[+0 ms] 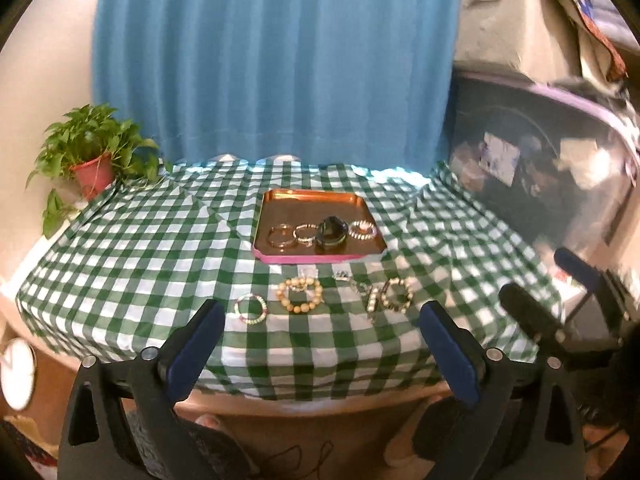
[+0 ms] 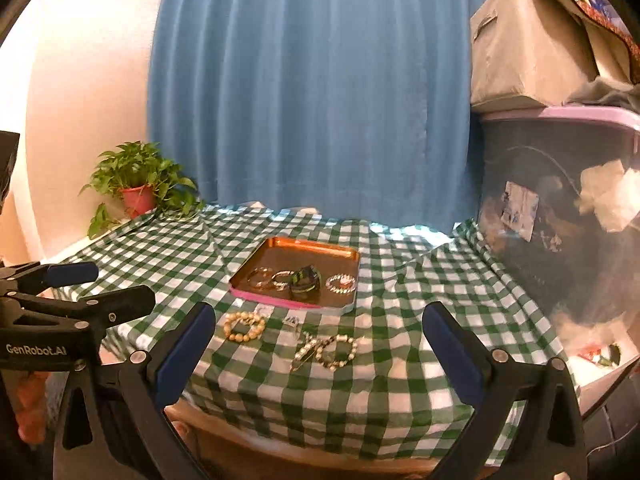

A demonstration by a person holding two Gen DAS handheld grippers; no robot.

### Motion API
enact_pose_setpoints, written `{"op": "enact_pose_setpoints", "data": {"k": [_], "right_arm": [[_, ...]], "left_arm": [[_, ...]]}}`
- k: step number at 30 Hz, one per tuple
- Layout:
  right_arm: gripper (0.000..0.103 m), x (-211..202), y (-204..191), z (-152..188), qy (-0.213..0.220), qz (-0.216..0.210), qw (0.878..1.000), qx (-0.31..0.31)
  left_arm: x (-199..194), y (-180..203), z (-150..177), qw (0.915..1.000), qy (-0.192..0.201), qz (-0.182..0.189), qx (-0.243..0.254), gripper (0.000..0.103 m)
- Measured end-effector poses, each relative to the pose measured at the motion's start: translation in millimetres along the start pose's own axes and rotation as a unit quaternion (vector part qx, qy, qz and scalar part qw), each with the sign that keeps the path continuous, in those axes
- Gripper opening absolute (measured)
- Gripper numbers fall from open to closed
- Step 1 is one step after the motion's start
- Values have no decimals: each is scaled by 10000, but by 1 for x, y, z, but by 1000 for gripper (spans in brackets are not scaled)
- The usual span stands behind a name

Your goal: Organize jewelry

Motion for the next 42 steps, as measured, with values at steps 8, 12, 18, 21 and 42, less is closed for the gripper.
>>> {"op": "enact_pose_setpoints", "data": {"k": [8, 12, 18, 21, 42], "right_arm": [[88, 32, 5, 28, -381, 8, 9990, 213], [74, 62, 9, 47, -674, -72, 9971, 343], [63, 102, 17, 69, -1134, -382, 9921, 378], [53, 122, 8, 78, -1352, -495, 9895, 130], [27, 198, -34, 94, -2148, -1018, 9711, 231]], "left_arm": [[31, -27, 14, 9983, -266, 379, -340, 98], [58, -48, 20, 9963, -498, 481, -512, 98], [97, -71, 28, 9959, -766, 265, -390, 97], [118, -85, 30, 9950, -812, 348, -473, 93], [207, -142, 40, 9917, -1285, -39, 22, 23]]}}
Point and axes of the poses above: each gripper's, at about its wrist camera, not at the fingertips, and x roughly the way its jaws point, y to its right, z to its underside, the point moved 1 cm from there along x, roughly the way its jaws point, and after that the axes turned 11 degrees about z, right-handed, at the moved point
